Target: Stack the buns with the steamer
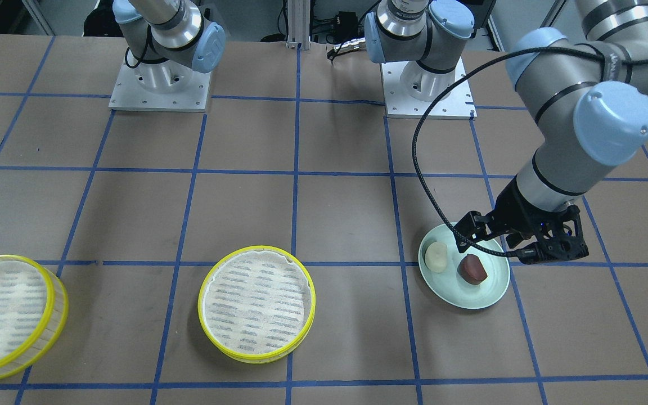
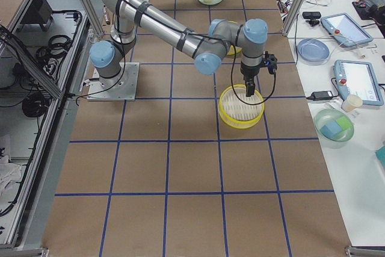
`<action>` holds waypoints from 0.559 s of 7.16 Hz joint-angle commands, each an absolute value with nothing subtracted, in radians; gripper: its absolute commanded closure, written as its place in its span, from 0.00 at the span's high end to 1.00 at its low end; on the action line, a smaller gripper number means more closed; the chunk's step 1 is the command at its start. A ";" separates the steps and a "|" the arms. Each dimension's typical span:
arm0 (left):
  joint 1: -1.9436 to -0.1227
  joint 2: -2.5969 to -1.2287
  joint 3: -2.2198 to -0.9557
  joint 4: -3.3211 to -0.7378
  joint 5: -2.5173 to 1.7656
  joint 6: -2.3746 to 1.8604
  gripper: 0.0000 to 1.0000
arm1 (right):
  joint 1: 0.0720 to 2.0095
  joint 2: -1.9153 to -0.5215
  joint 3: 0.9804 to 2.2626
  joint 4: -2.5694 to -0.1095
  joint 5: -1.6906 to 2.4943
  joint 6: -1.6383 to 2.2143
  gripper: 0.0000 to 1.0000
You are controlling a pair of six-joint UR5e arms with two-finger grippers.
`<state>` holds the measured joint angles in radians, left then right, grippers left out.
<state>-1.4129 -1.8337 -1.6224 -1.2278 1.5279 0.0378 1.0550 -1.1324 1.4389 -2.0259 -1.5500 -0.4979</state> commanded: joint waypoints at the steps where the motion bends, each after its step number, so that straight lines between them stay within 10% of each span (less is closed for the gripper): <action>1: -1.413 -1.919 -1.666 -1.134 1.528 0.061 1.00 | 1.014 -1.054 1.439 -2.075 -1.551 -0.581 1.00; 4: -1.413 -1.973 -1.729 -1.132 1.528 0.183 0.98 | 0.992 -0.993 1.439 -2.114 -1.565 -0.667 0.69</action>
